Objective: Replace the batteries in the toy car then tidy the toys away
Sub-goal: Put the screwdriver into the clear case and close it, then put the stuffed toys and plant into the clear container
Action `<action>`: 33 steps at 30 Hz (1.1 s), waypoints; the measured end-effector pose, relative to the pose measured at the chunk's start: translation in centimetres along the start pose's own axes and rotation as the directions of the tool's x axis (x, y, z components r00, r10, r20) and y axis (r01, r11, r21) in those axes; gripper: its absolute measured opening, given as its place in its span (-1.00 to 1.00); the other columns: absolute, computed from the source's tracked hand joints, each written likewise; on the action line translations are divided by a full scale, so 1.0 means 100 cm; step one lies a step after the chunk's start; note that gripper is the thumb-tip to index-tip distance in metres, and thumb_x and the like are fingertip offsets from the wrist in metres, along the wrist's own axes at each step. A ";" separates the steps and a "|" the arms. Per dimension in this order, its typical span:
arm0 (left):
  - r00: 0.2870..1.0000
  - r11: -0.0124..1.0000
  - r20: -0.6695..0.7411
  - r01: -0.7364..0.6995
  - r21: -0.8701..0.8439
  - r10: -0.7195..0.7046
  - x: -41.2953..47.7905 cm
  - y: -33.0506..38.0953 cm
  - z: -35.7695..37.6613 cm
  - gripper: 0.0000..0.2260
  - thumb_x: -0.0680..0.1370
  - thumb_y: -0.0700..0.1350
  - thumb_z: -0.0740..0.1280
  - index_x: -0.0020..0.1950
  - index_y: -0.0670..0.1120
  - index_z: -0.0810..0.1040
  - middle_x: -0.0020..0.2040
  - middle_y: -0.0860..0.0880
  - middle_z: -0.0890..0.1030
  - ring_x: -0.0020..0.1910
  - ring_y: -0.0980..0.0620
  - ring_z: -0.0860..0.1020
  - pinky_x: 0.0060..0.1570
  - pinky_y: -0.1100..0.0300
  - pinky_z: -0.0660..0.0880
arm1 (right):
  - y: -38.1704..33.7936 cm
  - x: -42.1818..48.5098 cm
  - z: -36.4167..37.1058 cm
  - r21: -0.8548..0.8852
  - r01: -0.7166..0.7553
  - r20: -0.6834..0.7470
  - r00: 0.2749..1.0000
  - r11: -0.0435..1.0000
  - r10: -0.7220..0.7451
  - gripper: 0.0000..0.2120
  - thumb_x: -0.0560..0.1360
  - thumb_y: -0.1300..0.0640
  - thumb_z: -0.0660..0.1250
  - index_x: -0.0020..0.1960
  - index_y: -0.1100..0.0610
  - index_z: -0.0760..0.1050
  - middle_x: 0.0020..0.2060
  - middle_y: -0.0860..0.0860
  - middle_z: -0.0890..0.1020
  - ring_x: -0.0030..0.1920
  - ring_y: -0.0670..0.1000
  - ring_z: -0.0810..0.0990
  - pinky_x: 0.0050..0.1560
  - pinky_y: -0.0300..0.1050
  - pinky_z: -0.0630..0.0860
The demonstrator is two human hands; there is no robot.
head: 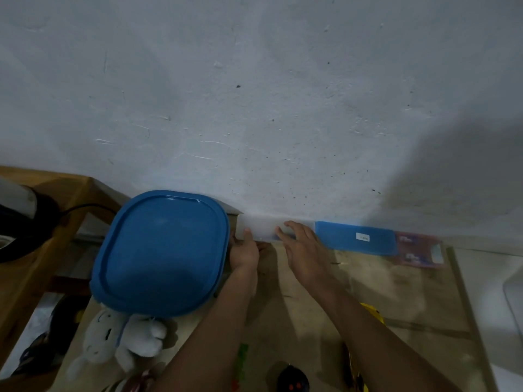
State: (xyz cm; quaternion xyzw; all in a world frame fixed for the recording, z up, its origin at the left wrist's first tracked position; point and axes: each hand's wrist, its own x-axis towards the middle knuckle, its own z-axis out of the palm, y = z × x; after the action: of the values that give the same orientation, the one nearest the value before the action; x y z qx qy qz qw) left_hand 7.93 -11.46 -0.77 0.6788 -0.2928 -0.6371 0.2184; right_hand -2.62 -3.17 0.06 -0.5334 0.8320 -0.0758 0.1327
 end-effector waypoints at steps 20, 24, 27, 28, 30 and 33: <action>0.884 0.915 0.288 -0.399 0.057 0.367 -0.125 0.052 -0.067 -0.75 0.62 -0.02 0.31 0.19 -0.14 0.58 -0.02 -0.16 0.68 -0.09 -0.09 0.68 -0.07 0.07 0.60 | -0.004 -0.073 -0.090 0.634 -0.001 -0.147 0.982 0.773 0.122 -0.79 0.58 0.09 0.29 0.19 0.06 0.58 0.11 -0.07 0.62 0.08 -0.08 0.58 0.10 -0.25 0.48; 0.676 0.663 -0.019 -0.717 0.217 0.737 -0.131 0.054 -0.149 -0.78 0.64 -0.05 0.28 0.19 -0.13 0.59 -0.09 -0.04 0.64 -0.16 0.06 0.61 -0.16 0.16 0.53 | -0.038 -0.092 -0.091 0.642 0.051 -0.136 0.990 0.765 0.048 -0.81 0.58 0.08 0.29 0.14 0.04 0.60 0.05 -0.08 0.63 0.02 -0.10 0.58 0.03 -0.25 0.48; 0.656 0.695 -0.230 -0.665 0.273 0.718 -0.114 0.049 -0.209 -0.70 0.64 -0.02 0.24 0.34 -0.10 0.49 0.11 -0.10 0.60 0.05 -0.01 0.59 -0.02 0.15 0.54 | -0.073 -0.101 -0.084 0.610 0.080 -0.096 0.995 0.788 -0.027 -0.80 0.58 0.06 0.27 0.15 0.03 0.60 0.06 -0.10 0.63 0.02 -0.15 0.57 0.05 -0.20 0.50; 0.707 0.754 -0.264 -0.596 0.277 0.656 -0.107 0.049 -0.225 -0.63 0.64 0.00 0.24 0.42 -0.09 0.41 0.26 -0.13 0.55 0.22 -0.09 0.54 0.14 0.04 0.53 | -0.084 -0.102 -0.082 0.589 0.091 -0.080 0.995 0.803 -0.055 -0.80 0.58 0.06 0.27 0.15 0.02 0.59 0.07 -0.09 0.63 0.03 -0.14 0.56 0.06 -0.19 0.51; 0.831 0.872 -0.291 -0.400 0.281 0.475 -0.090 0.046 -0.252 -0.52 0.65 0.06 0.22 0.53 -0.07 0.26 0.47 -0.14 0.37 0.42 -0.17 0.38 0.34 -0.10 0.40 | -0.109 -0.101 -0.074 0.518 0.120 -0.027 0.992 0.847 -0.124 -0.77 0.58 0.05 0.26 0.19 0.01 0.57 0.13 -0.06 0.58 0.08 -0.10 0.55 0.06 -0.18 0.48; 0.928 0.926 -0.174 -0.282 0.250 0.330 -0.073 0.044 -0.278 -0.54 0.66 0.05 0.19 0.51 -0.11 0.27 0.45 -0.11 0.39 0.36 -0.18 0.42 0.16 0.02 0.46 | -0.153 -0.093 -0.061 0.413 0.157 0.053 0.979 0.897 -0.196 -0.69 0.58 -0.02 0.26 0.30 0.00 0.50 0.27 -0.06 0.48 0.23 -0.05 0.48 0.16 -0.16 0.44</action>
State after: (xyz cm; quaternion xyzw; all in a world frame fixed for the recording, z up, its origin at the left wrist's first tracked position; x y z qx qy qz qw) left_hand 34.85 -11.90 10.15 0.7085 -0.4393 -0.4823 0.2690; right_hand 12.49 -1.24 11.23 -0.5704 0.7390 -0.2337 0.2718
